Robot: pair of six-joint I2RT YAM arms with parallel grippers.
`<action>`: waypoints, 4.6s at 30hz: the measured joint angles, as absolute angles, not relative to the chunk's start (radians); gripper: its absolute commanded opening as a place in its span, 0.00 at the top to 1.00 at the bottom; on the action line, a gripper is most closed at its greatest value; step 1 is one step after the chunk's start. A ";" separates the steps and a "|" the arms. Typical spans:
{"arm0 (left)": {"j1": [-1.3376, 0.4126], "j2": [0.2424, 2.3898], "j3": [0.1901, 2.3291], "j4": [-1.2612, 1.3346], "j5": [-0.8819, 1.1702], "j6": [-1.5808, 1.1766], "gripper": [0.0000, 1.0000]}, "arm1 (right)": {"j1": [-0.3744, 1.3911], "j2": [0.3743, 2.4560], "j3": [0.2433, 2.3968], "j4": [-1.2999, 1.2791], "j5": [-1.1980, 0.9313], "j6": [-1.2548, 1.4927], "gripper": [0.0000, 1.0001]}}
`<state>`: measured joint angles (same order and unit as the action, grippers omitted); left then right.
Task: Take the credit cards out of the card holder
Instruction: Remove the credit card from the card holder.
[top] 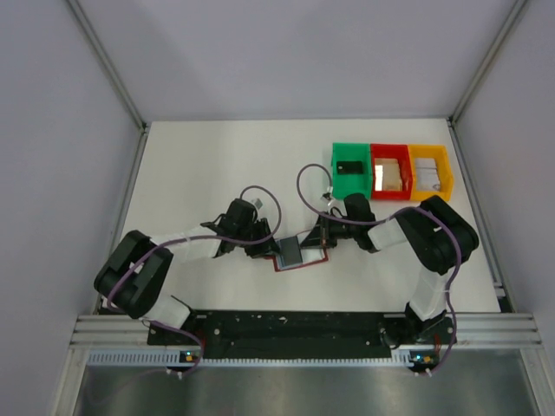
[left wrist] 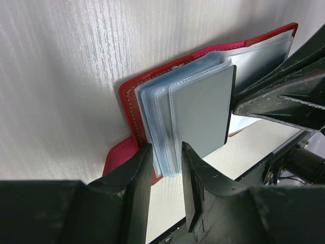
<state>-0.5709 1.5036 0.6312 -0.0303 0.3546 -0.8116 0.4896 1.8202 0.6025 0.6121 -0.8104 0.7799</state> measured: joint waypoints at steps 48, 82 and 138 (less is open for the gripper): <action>-0.586 1.543 0.648 -0.036 0.347 -0.818 0.96 | 0.517 1.800 0.645 0.513 -0.788 0.746 0.83; -0.612 1.532 0.672 -0.101 0.287 -0.818 0.97 | 0.530 1.818 0.647 0.529 -0.778 0.746 1.00; -0.612 1.536 0.659 -0.054 0.293 -0.844 0.91 | 0.526 1.784 0.679 0.380 -0.771 0.691 0.71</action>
<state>-0.6117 1.5364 0.6586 -0.0540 0.2932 -0.8444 0.5259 1.7840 0.6788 0.3798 -0.7712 0.6910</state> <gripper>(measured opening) 0.095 0.321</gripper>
